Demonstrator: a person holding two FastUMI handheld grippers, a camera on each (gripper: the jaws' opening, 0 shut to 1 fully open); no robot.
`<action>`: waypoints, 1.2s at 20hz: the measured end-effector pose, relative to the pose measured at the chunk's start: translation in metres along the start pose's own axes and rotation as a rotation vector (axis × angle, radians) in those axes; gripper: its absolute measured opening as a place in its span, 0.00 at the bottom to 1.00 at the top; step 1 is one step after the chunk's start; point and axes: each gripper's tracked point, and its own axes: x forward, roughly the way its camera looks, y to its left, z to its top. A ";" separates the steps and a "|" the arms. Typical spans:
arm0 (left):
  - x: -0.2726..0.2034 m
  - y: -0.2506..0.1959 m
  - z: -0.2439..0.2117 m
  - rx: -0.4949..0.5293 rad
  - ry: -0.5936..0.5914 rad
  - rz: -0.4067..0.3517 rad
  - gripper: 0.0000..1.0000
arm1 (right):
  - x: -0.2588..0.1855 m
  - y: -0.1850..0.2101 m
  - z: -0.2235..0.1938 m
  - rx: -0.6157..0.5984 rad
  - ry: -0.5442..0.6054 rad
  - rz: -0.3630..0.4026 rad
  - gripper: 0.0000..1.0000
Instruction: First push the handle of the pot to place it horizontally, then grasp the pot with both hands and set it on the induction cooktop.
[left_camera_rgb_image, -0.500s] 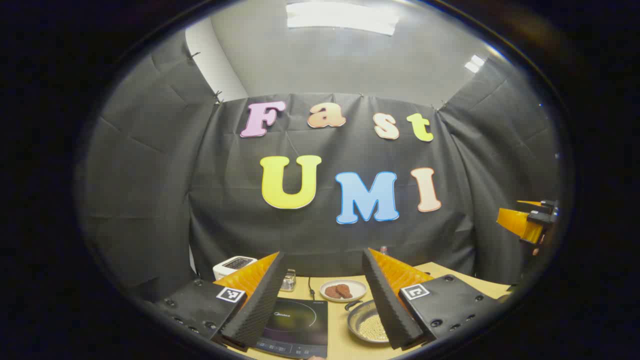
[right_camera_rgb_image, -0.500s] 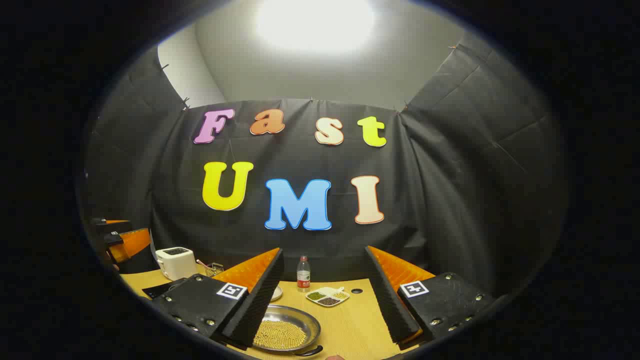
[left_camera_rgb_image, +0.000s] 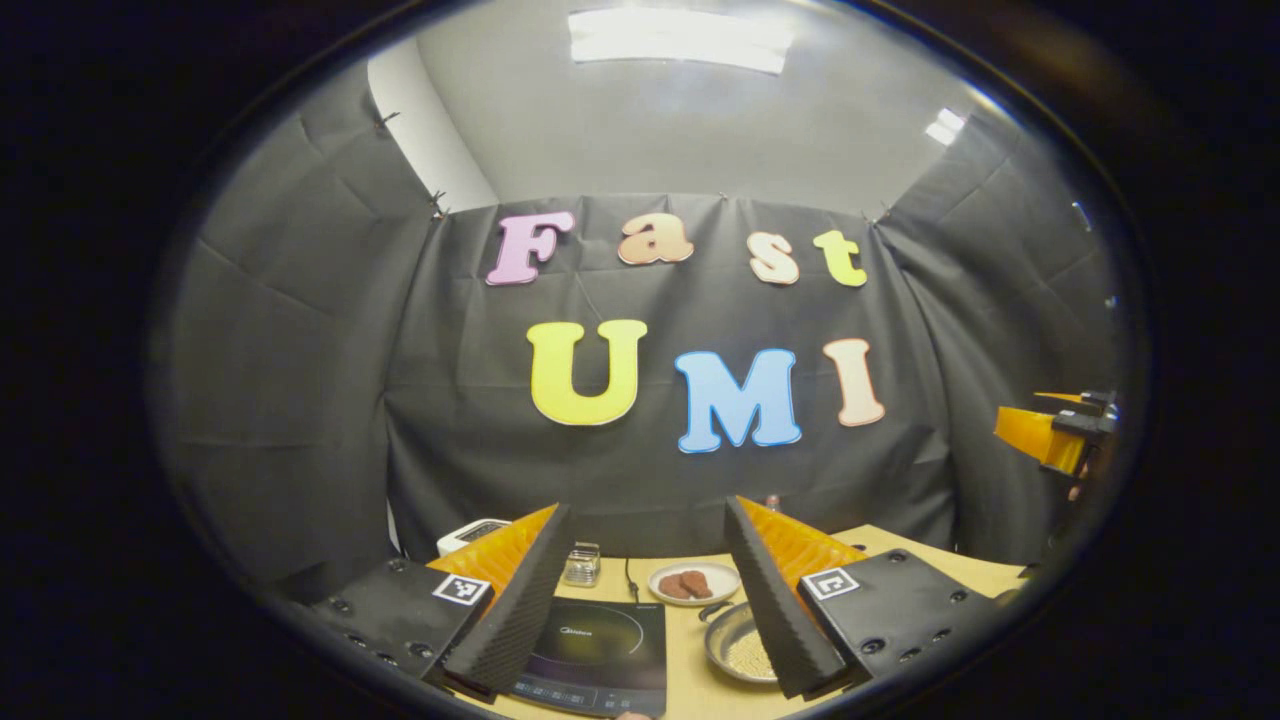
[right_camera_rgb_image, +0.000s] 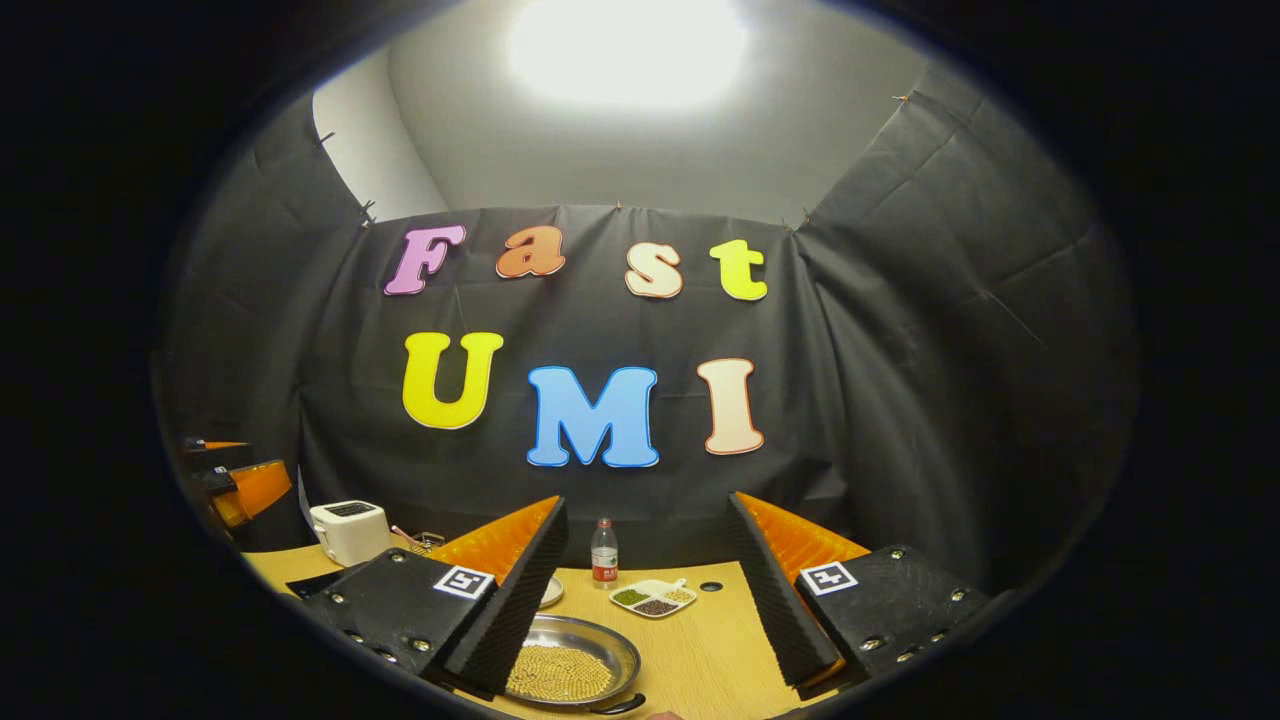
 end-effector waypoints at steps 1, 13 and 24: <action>-0.001 0.001 -0.001 -0.002 0.001 0.001 0.96 | -0.001 0.001 -0.001 -0.005 0.002 0.000 0.96; -0.005 0.018 -0.004 -0.002 -0.001 0.003 0.96 | -0.004 0.019 -0.011 -0.024 0.046 0.023 0.96; 0.006 0.039 0.003 0.019 -0.033 -0.020 1.00 | 0.011 0.040 -0.026 -0.045 0.100 0.021 0.28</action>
